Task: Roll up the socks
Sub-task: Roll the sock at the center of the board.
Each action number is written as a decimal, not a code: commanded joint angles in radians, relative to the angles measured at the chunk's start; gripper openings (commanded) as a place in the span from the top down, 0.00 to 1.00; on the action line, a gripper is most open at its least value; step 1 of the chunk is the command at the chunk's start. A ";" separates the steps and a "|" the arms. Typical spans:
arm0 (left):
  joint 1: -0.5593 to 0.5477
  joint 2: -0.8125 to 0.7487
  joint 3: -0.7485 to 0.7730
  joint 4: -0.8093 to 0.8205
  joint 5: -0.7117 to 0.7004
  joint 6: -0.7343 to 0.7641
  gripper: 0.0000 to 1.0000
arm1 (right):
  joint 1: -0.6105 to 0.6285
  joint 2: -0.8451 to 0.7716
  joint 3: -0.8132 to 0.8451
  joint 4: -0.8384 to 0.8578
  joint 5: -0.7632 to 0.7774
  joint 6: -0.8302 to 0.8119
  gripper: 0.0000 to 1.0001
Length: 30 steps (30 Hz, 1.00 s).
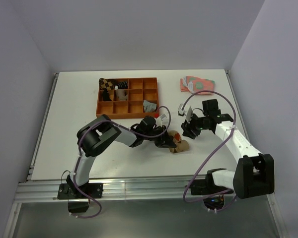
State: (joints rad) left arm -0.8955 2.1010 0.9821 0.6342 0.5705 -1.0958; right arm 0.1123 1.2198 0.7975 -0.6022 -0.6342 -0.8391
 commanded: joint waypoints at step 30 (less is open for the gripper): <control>0.036 0.116 0.046 -0.295 0.170 -0.128 1.00 | 0.323 -0.112 -0.270 0.091 0.165 -0.258 0.36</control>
State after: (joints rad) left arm -0.8528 2.1651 1.0496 0.5030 0.7807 -1.2732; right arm 0.4095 1.0744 0.5320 -0.5991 -0.5400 -1.1309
